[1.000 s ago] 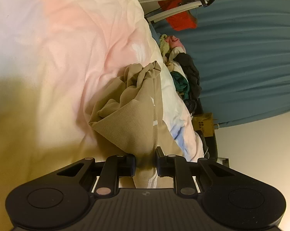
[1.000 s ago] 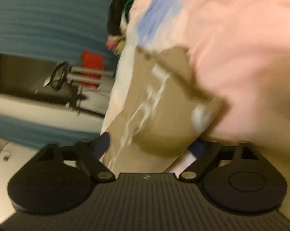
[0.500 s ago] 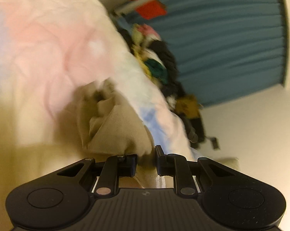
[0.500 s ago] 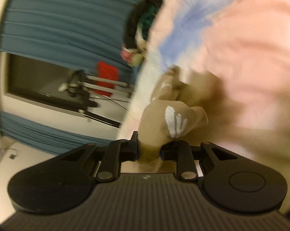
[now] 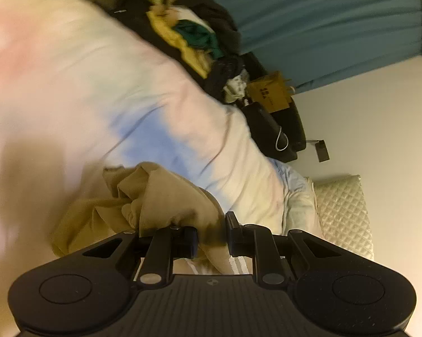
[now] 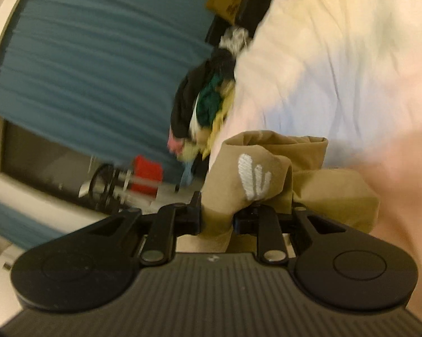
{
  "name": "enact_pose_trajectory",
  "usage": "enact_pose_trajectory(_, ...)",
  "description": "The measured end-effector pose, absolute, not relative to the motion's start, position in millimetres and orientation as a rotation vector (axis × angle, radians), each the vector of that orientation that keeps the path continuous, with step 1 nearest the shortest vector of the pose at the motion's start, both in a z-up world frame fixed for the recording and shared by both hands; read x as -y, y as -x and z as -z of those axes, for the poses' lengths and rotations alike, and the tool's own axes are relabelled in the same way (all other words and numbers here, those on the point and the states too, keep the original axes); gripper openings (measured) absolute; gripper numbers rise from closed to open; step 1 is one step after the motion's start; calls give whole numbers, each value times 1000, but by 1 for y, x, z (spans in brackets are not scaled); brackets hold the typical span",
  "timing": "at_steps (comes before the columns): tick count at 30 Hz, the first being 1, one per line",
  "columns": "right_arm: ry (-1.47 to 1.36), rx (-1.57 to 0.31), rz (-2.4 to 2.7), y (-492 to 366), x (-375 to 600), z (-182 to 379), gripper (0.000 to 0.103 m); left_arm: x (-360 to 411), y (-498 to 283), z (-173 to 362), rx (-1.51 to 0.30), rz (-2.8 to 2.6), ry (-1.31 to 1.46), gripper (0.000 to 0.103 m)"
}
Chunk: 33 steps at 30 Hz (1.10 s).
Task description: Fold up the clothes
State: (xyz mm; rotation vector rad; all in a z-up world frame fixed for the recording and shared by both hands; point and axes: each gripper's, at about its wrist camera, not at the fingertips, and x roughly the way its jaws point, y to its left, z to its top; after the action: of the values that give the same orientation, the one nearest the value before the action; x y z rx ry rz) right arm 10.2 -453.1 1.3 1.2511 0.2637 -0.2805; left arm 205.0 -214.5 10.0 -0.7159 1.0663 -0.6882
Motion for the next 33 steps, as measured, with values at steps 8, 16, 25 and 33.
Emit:
enact_pose_trajectory(8,-1020,-122,353,-89,547,-39,24,340,-255,-21,-717,837,628,21)
enact_pose_trajectory(16,-978,-301,458,-89,548,87,24,353,-242,116,-891,796,462,21)
enact_pose_trajectory(25,-1053,-414,516,-62,522,131,25,322,-220,135,-835,771,295,34)
enact_pose_trajectory(33,-911,-470,526,-25,496,64,25,295,-178,40,-699,792,128,53)
